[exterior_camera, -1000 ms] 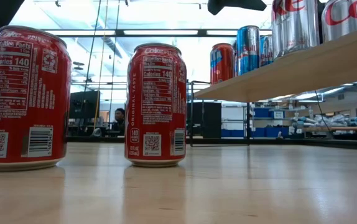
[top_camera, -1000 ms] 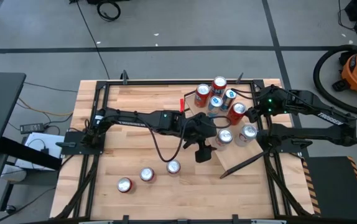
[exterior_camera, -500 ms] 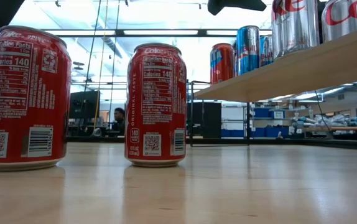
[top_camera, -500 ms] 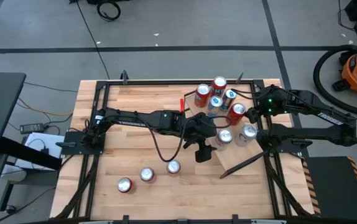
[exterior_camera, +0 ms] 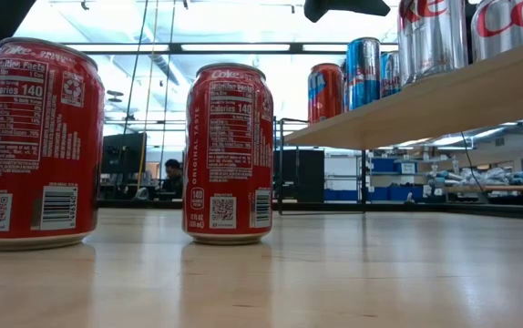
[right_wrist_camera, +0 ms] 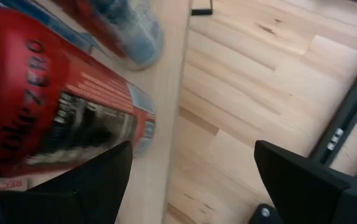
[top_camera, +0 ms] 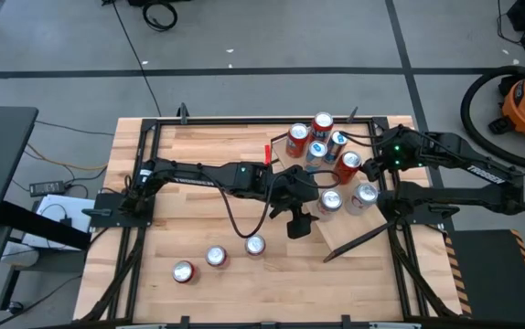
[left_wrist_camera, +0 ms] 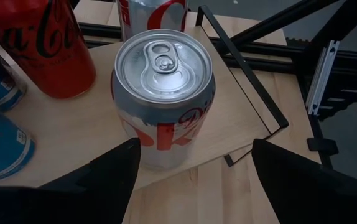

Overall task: Place canned beverage on shelf
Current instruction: Adjust the dark red soda

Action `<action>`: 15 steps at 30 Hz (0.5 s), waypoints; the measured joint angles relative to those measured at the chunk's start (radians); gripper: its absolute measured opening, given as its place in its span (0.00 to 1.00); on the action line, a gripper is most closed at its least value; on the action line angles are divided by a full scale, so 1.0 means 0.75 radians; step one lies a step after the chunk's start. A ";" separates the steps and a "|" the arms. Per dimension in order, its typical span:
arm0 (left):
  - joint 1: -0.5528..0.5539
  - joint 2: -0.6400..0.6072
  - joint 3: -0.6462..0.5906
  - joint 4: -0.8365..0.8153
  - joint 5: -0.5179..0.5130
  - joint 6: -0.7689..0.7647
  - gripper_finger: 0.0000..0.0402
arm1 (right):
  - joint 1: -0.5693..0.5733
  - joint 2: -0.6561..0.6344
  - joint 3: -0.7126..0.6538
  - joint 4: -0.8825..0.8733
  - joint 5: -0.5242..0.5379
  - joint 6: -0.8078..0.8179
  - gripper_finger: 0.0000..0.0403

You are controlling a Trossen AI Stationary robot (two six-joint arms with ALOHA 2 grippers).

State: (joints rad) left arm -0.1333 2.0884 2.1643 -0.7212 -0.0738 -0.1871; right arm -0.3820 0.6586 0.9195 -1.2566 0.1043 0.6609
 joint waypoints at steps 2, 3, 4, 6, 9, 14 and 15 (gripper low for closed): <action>0.000 0.000 0.000 0.000 0.000 0.000 0.79 | 0.000 0.000 0.000 0.001 -0.026 -0.005 0.86; 0.000 0.000 0.000 0.000 0.000 0.000 0.79 | 0.000 0.000 0.000 0.002 -0.032 -0.007 0.86; 0.000 0.000 0.000 0.000 0.000 0.001 0.79 | 0.000 0.000 0.000 -0.002 -0.031 -0.006 0.86; 0.000 0.000 0.000 0.000 0.000 0.001 0.79 | 0.000 -0.001 0.000 0.001 -0.031 -0.003 0.86; 0.000 0.000 0.000 0.000 0.000 0.001 0.79 | 0.000 -0.001 0.000 0.024 -0.042 -0.007 0.86; 0.000 0.000 0.000 -0.001 0.000 0.001 0.79 | 0.000 -0.001 0.000 0.029 -0.023 0.002 0.86; 0.000 0.000 0.000 -0.002 0.000 0.001 0.79 | 0.000 -0.001 0.000 0.038 -0.036 -0.006 0.86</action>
State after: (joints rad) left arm -0.1333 2.0884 2.1643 -0.7226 -0.0738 -0.1867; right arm -0.3821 0.6579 0.9195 -1.2281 0.0777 0.6560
